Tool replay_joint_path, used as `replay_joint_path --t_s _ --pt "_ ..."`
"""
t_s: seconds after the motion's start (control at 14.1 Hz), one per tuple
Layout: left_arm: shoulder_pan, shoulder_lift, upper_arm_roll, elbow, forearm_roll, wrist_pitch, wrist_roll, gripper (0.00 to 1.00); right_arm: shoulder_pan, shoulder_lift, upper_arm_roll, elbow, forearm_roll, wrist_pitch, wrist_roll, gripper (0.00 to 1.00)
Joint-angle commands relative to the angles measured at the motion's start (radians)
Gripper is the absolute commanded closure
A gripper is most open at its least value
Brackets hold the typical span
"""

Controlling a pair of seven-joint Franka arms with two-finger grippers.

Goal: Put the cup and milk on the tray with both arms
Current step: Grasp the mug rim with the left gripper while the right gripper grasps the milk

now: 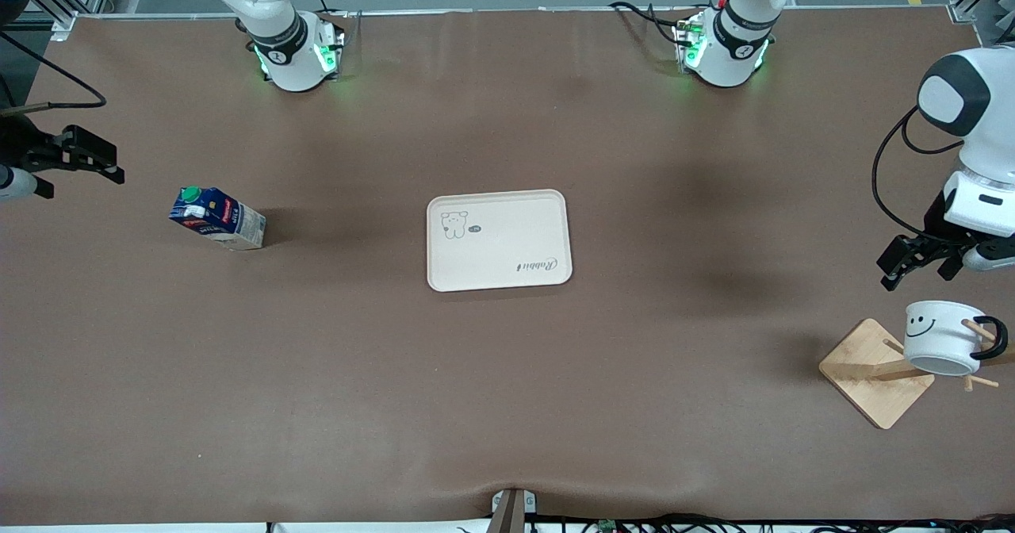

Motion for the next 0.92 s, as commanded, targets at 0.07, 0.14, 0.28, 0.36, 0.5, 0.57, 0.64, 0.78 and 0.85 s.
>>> replay_joint_path --t_s 0.07,0.14,0.28,0.36,0.5,0.57,0.64,0.78,0.85 --pt "0.056 -0.008 -0.013 -0.025 -0.007 0.06 0.095 0.0 -0.005 0.027 0.005 0.028 0.011 -0.012 -0.011 0.0" --pt "0.058 -0.003 -0.013 -0.027 -0.008 0.083 0.109 0.0 -0.012 0.027 0.005 0.03 0.009 -0.01 -0.015 0.0" --pt "0.058 0.015 -0.013 -0.025 -0.013 0.121 0.109 0.0 -0.028 0.027 0.005 0.031 0.011 -0.009 -0.017 0.0" --pt "0.056 0.032 -0.013 -0.024 -0.014 0.144 0.111 0.0 -0.019 0.027 0.005 0.036 0.011 -0.01 -0.014 0.0" --pt "0.056 0.06 -0.013 -0.014 -0.013 0.174 0.112 0.0 -0.012 0.033 0.007 0.036 0.011 -0.01 -0.008 0.0" --pt "0.056 0.071 -0.013 -0.013 -0.013 0.19 0.111 0.0 -0.014 0.037 0.007 0.037 0.011 -0.01 -0.009 0.0" --pt "0.055 0.081 -0.014 -0.013 -0.013 0.21 0.111 0.02 -0.018 0.037 0.007 0.036 0.011 -0.012 -0.011 0.0" --pt "0.055 0.098 -0.014 -0.007 -0.011 0.232 0.112 0.17 -0.02 0.037 0.007 0.048 0.012 -0.012 -0.012 0.0" --pt "0.053 0.101 -0.014 -0.001 -0.011 0.232 0.114 0.26 -0.02 0.037 0.007 0.054 0.012 -0.016 -0.011 0.0"
